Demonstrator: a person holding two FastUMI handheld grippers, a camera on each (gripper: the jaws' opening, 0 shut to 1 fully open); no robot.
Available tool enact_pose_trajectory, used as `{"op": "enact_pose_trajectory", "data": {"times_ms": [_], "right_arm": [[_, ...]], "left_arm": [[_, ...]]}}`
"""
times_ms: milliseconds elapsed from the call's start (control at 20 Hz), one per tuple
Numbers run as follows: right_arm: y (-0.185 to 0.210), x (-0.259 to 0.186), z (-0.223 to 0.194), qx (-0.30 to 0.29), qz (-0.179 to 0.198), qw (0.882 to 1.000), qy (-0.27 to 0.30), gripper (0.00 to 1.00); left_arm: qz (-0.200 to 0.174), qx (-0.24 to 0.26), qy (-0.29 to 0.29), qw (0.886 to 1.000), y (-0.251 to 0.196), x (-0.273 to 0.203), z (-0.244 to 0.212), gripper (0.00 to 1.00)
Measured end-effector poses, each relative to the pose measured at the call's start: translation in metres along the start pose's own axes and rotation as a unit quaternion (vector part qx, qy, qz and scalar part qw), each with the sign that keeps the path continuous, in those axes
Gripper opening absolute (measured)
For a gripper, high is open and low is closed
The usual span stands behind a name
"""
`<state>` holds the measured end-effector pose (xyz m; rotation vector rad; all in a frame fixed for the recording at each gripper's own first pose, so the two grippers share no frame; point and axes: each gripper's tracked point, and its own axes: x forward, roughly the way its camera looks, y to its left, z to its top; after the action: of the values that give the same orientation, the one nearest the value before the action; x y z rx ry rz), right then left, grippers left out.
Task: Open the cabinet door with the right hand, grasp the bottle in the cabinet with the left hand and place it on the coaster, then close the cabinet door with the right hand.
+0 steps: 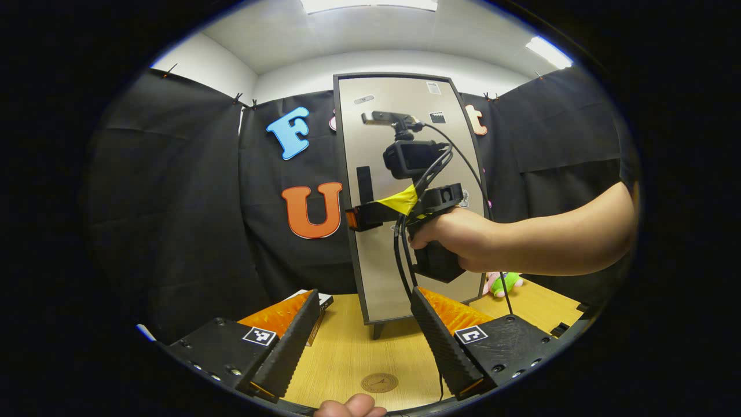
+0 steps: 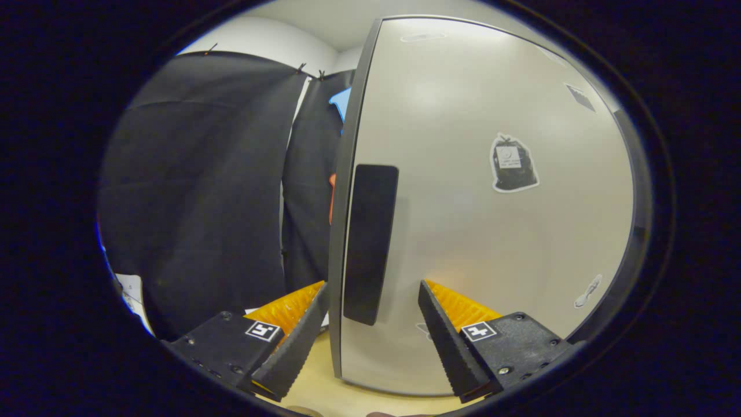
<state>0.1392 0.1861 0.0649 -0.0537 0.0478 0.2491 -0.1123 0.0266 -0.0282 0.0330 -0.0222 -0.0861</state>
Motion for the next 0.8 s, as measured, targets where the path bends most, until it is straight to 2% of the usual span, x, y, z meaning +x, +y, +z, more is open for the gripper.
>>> {"op": "enact_pose_trajectory", "data": {"times_ms": [100,250,400,550,700,800], "right_arm": [[0.005,0.000,0.003,0.004,0.007,1.000,-0.008,0.95],[0.005,-0.002,0.018,-0.012,-0.001,0.999,-0.033,0.83],[0.010,0.006,0.020,-0.038,0.005,0.999,-0.035,0.53],[0.007,0.009,0.016,-0.021,0.012,0.999,-0.022,0.48],[0.006,0.010,0.016,0.008,0.020,1.000,-0.005,0.31],[0.006,0.009,0.016,0.011,0.020,1.000,-0.004,0.25]], "left_arm": [[0.002,0.000,0.003,1.000,0.003,-0.002,-0.005,0.96],[0.000,-0.007,0.007,1.000,0.005,-0.005,-0.012,0.96],[-0.001,-0.012,0.014,1.000,0.006,-0.006,-0.019,0.96],[0.000,-0.020,0.018,1.000,0.007,-0.010,-0.021,0.96],[0.001,-0.023,0.021,1.000,0.008,-0.012,-0.025,0.96],[0.004,-0.022,0.025,0.999,0.009,-0.015,-0.027,0.96]]}}
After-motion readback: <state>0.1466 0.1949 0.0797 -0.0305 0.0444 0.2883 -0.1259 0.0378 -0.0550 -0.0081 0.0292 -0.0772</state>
